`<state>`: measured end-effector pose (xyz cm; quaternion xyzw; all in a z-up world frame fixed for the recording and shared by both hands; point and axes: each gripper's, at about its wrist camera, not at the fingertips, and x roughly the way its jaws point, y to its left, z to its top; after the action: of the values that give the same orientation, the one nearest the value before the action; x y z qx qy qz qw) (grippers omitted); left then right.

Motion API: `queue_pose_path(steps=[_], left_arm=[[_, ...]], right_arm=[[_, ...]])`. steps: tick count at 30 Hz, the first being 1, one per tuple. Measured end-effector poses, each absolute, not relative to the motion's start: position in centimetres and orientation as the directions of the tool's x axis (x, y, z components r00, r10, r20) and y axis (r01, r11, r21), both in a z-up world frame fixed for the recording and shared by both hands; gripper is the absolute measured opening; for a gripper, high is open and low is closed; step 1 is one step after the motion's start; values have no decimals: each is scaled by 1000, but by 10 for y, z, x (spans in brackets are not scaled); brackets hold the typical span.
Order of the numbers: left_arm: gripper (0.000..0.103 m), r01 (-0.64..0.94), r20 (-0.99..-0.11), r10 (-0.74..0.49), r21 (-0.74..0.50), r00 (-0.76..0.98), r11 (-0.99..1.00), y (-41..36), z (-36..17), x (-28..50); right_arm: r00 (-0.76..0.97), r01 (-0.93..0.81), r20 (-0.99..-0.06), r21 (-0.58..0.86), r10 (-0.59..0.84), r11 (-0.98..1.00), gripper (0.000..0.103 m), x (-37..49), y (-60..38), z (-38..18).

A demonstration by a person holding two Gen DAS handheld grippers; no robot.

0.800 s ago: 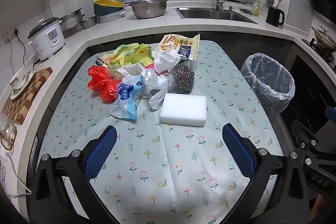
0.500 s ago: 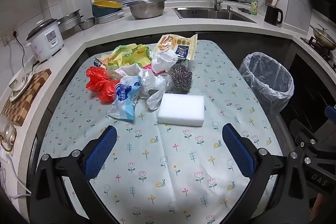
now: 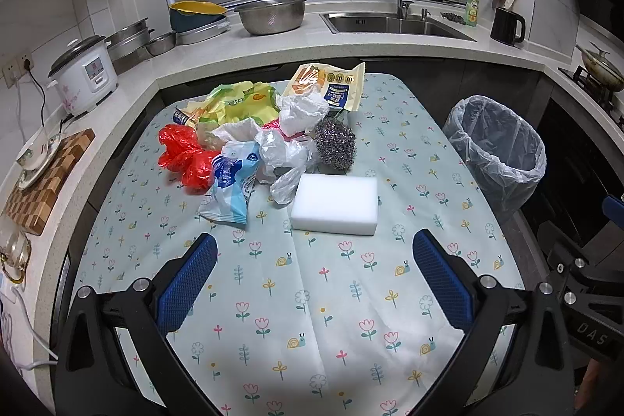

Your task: Collect trash

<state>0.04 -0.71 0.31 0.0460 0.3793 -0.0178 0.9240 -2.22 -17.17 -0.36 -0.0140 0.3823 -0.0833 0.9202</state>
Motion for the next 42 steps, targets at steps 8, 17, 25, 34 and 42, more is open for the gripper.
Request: queue_pose_path(steps=[8, 17, 25, 34, 42], left_arm=[[96, 69, -703, 2, 73, 711, 995, -8, 2, 0], [96, 69, -705, 1, 72, 709, 995, -12, 0, 1], [96, 74, -709, 1, 74, 705, 995, -17, -4, 3], [96, 73, -712, -2, 69, 702, 995, -16, -5, 4], [96, 74, -719, -6, 64, 695, 995, -13, -9, 8]], right_arm=[[692, 142, -703, -89, -164, 986, 96, -21, -171, -3], [690, 142, -705, -92, -165, 986, 96, -21, -170, -3], [683, 145, -710, -95, -169, 985, 96, -17, -170, -6], [678, 148, -715, -95, -171, 984, 96, -14, -172, -7], [678, 148, -715, -97, -172, 984, 96, -12, -171, -8]])
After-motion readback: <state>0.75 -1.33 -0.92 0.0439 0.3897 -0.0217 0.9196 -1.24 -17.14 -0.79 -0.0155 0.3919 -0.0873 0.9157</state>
